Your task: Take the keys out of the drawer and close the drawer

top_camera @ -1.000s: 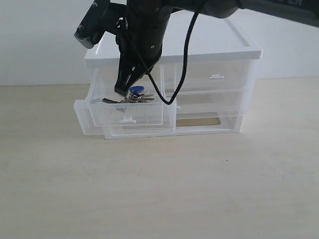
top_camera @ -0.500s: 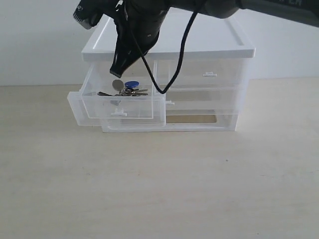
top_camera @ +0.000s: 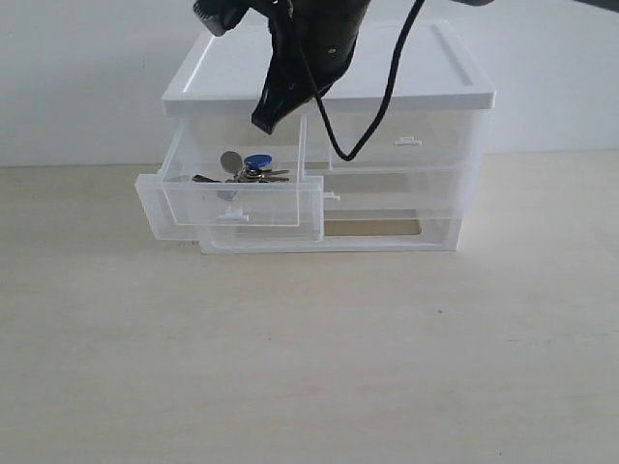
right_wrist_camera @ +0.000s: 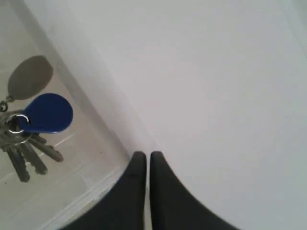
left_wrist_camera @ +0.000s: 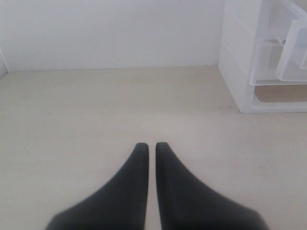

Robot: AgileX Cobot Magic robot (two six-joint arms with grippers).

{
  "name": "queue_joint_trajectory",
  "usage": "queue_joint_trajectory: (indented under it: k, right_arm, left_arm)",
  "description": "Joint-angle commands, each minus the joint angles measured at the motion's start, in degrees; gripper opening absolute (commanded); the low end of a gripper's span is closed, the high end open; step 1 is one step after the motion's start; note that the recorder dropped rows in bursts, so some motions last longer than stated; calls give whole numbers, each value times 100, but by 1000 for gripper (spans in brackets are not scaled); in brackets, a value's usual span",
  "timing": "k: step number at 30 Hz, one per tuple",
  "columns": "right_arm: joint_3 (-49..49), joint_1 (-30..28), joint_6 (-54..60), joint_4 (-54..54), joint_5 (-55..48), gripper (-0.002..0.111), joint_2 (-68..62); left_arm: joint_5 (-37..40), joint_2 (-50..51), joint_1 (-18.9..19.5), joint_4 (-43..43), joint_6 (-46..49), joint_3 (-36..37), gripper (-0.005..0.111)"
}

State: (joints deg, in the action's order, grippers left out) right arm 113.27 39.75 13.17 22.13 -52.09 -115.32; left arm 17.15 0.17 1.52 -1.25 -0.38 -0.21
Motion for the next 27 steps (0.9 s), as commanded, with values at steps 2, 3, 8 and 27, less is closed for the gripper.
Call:
queue_joint_trajectory:
  k: [2, 3, 8, 27]
  right_arm:
    - [2, -52, 388, -588, -5, 0, 271]
    - [2, -52, 570, -826, -54, 0, 271]
    - [2, -88, 902, -1151, -286, 0, 216]
    - [2, -187, 1930, -3549, -107, 11, 166]
  left_arm:
    - [-22, -17, 14, -9, -8, 21, 4]
    - [-22, -17, 14, -9, -8, 21, 4]
    - [-22, -17, 14, -9, -8, 21, 4]
    - [-22, -17, 14, -9, -8, 21, 4]
